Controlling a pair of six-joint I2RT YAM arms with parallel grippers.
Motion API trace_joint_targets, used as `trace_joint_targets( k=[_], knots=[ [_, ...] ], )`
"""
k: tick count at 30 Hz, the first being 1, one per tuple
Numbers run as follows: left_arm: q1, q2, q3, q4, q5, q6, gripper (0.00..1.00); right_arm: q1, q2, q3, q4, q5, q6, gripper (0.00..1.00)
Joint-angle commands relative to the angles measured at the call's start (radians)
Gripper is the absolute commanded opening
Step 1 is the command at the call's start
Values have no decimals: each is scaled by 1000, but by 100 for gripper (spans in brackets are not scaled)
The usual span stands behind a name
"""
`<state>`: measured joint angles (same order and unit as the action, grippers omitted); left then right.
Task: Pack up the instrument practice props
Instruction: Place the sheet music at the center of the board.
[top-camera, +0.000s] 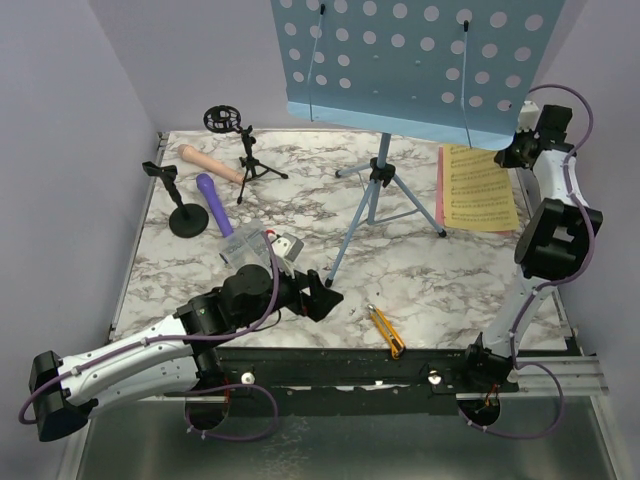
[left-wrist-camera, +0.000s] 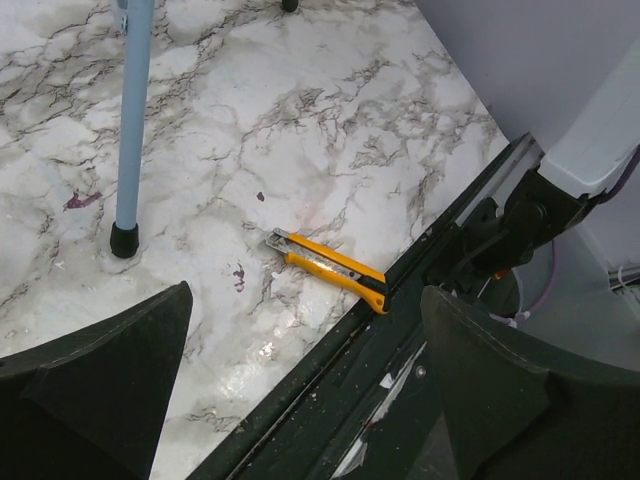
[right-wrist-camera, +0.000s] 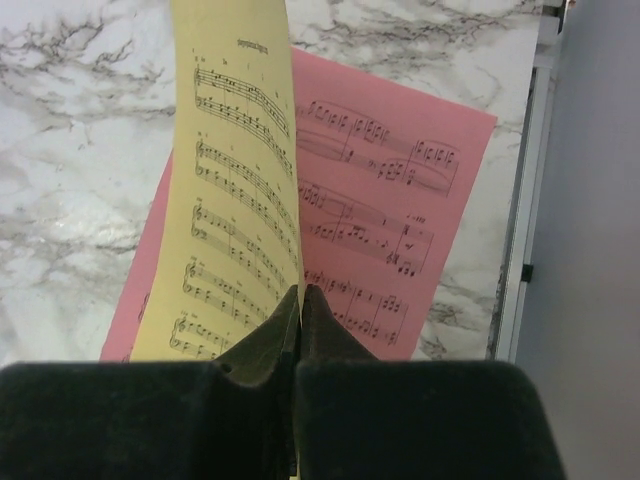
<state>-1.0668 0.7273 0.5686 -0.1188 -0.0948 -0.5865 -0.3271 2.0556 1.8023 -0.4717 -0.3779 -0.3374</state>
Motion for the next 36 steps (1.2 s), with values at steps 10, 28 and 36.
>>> trace_joint_targets(
  k=[10,28,36],
  knots=[
    [5,-50,-21,37,-41,-43,99,-3,207,191,-10,103,18,8],
    [5,-54,-67,194,13,72,99,-3,21,-35,71,-14,96,74],
    [17,10,-42,285,37,189,99,-3,-207,-299,140,-208,154,78]
  ],
)
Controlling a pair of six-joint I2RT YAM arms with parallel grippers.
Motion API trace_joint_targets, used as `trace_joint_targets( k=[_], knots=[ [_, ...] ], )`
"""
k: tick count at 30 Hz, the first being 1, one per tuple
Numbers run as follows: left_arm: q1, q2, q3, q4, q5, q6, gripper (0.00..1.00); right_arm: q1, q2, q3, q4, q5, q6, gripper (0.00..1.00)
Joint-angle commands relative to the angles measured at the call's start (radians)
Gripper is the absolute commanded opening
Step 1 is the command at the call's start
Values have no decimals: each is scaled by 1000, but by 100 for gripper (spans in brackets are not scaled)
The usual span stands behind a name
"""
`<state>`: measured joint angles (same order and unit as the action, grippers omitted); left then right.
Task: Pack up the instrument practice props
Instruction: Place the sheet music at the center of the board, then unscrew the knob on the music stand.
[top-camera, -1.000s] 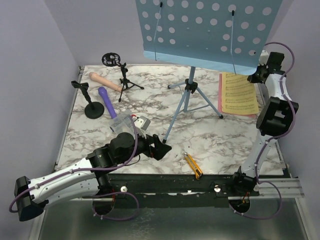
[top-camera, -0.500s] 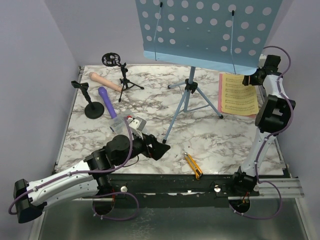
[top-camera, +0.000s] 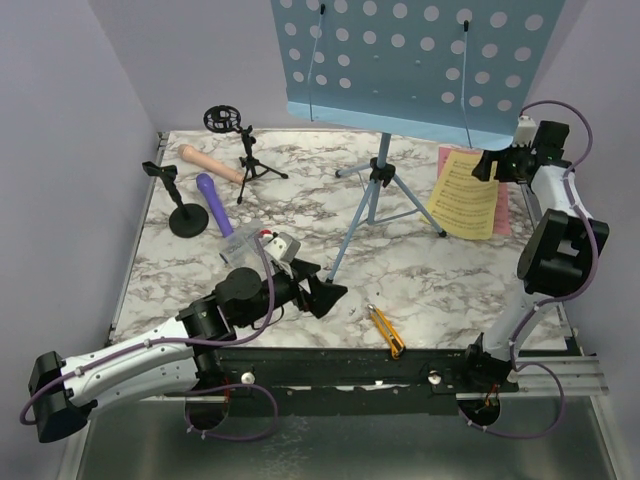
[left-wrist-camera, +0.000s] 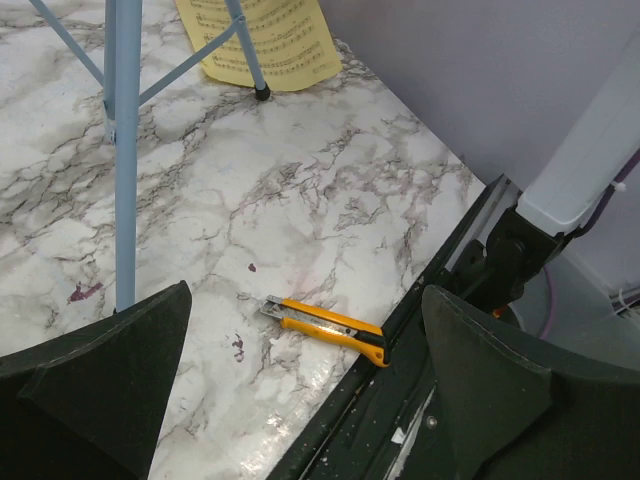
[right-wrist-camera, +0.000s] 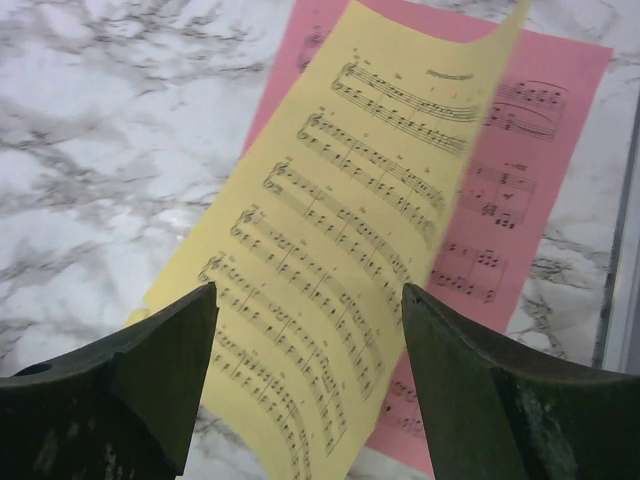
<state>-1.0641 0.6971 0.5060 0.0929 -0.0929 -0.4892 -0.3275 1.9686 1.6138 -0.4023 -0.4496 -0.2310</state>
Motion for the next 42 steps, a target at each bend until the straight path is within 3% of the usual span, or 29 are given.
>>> trace_joint_targets(
  k=[1,11,16,21,26,28,31,35,42],
  knots=[
    [20,56,31,73,40,100,99,-2,-146,-144,87,-146,57,80],
    [52,105,43,88,89,79,99,-5,-168,-161,90,-54,63,83],
    [60,74,14,99,76,79,99,-2,-254,-243,96,-284,46,83],
    [86,87,4,128,87,119,99,-3,-425,-432,193,-554,116,83],
    [127,151,1,208,112,163,99,-3,-595,-586,323,-777,271,83],
    [147,185,6,243,135,171,99,-2,-645,-635,385,-907,318,89],
    [183,247,23,297,173,174,99,-3,-701,-704,566,-1017,535,93],
    [256,342,45,406,267,132,99,9,-709,-752,736,-989,833,94],
    [346,525,124,516,395,38,99,167,-691,-633,448,-753,787,90]
  ],
)
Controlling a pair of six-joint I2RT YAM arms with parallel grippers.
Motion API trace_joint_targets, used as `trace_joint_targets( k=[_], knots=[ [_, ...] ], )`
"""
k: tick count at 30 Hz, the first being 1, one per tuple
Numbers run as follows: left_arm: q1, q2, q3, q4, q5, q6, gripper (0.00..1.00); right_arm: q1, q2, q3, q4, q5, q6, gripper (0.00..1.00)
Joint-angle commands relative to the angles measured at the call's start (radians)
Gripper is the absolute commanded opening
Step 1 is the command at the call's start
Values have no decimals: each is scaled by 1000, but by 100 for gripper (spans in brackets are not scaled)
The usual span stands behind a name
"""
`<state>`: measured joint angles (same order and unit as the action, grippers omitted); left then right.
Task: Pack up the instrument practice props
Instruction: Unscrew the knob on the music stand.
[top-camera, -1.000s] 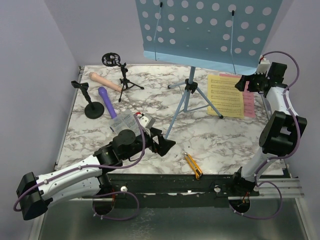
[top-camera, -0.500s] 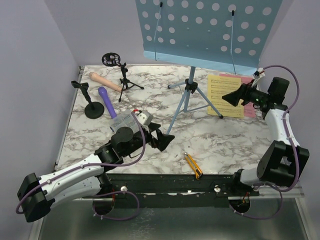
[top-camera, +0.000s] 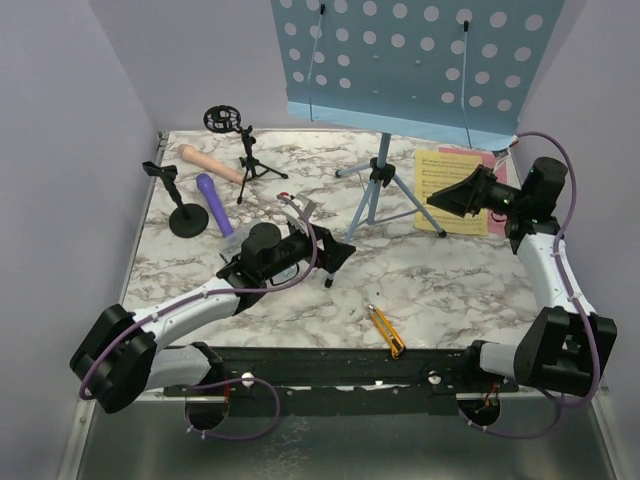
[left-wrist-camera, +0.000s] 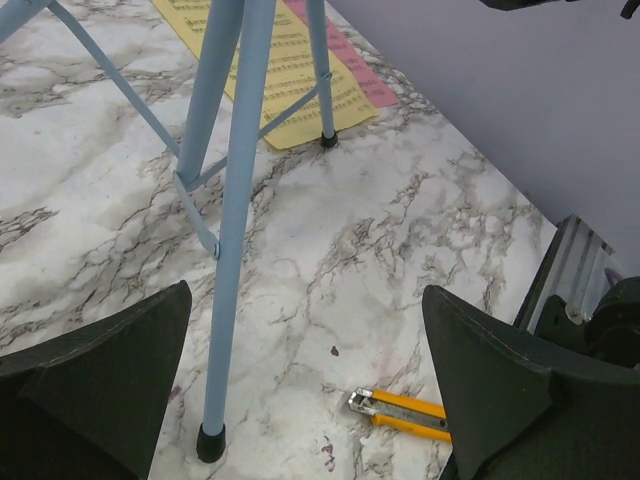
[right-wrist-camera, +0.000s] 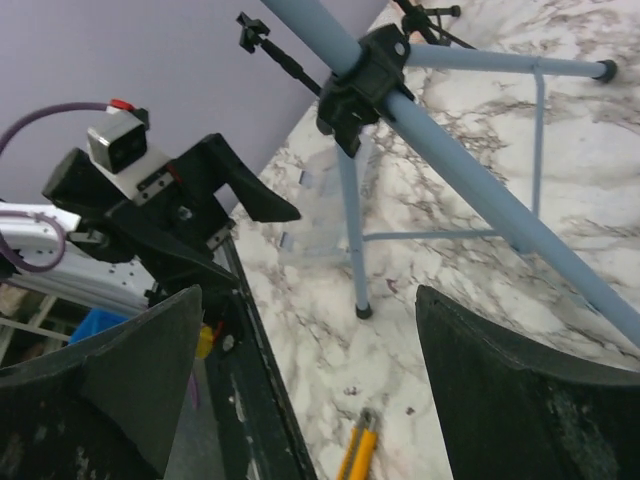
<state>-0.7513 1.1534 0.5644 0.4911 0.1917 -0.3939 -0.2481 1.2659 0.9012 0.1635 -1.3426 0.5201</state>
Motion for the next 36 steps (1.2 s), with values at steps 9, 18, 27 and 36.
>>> trace_joint_targets(
  k=[9,18,27,36],
  knots=[
    [109,215,128,186,162,-105,99,277,87,192,-235,482,112,79],
    [130,316,162,239,185,-183,98,367,72,8,127,517,203,76],
    [139,346,180,245,195,-227,95,413,91,-44,297,619,95,64],
    [142,374,184,244,161,-289,87,460,99,47,199,662,-2,48]
  ],
)
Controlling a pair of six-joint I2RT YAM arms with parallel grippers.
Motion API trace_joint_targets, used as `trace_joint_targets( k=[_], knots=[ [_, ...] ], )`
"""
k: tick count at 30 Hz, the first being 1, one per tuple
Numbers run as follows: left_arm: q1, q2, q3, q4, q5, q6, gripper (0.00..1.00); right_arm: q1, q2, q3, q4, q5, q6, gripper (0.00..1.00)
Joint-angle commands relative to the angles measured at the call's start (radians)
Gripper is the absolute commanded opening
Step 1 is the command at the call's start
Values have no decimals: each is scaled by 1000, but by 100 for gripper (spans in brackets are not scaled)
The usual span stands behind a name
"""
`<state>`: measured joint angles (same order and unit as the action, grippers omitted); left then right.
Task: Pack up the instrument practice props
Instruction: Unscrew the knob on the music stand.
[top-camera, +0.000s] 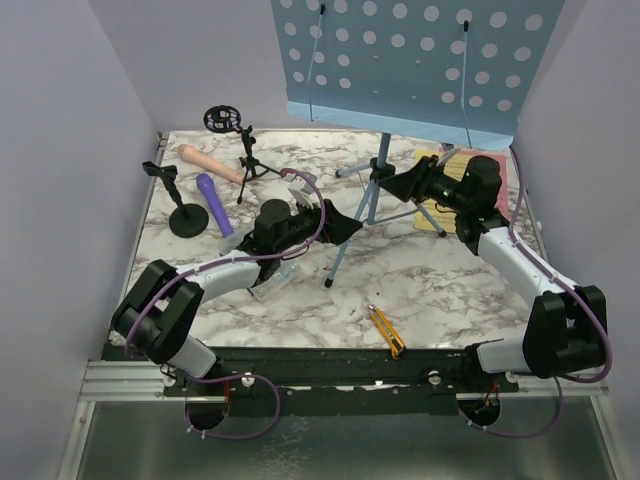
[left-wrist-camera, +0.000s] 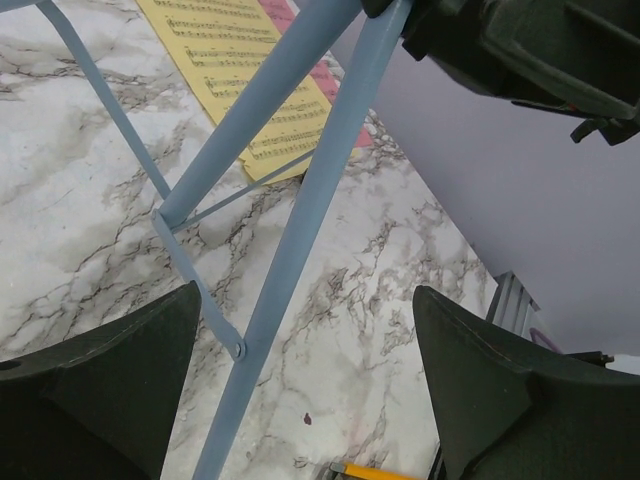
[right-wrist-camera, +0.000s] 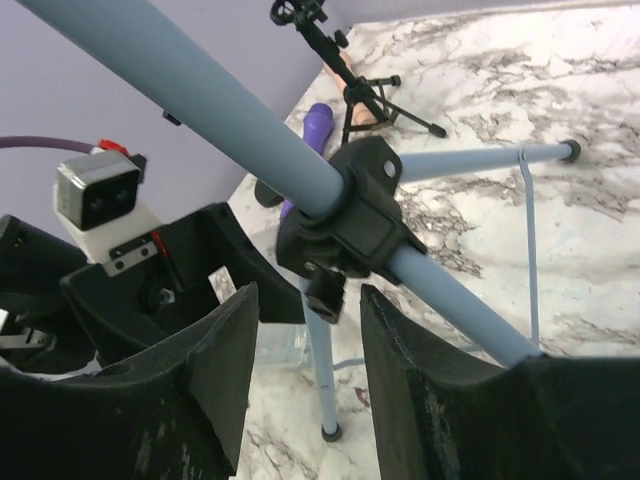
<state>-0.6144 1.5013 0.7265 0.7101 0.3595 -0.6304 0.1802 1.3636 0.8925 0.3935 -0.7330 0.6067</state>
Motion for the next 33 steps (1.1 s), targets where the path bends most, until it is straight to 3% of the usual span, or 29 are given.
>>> trace_joint_targets(
  k=[1,10,16,19,33],
  knots=[
    [5,30,22,24,-22,-69,85,39,-1,59,-41,57,-113,45],
    [6,59,35,20,-37,-108,77,54,-22,47,-96,140,-230,31],
    [6,64,41,16,-20,-118,74,66,-35,57,-117,166,-320,8],
    [5,61,36,16,-18,-119,74,71,-49,61,-133,185,-390,2],
    [5,29,7,5,-20,-118,74,120,-77,33,-150,330,-867,0]
  ],
)
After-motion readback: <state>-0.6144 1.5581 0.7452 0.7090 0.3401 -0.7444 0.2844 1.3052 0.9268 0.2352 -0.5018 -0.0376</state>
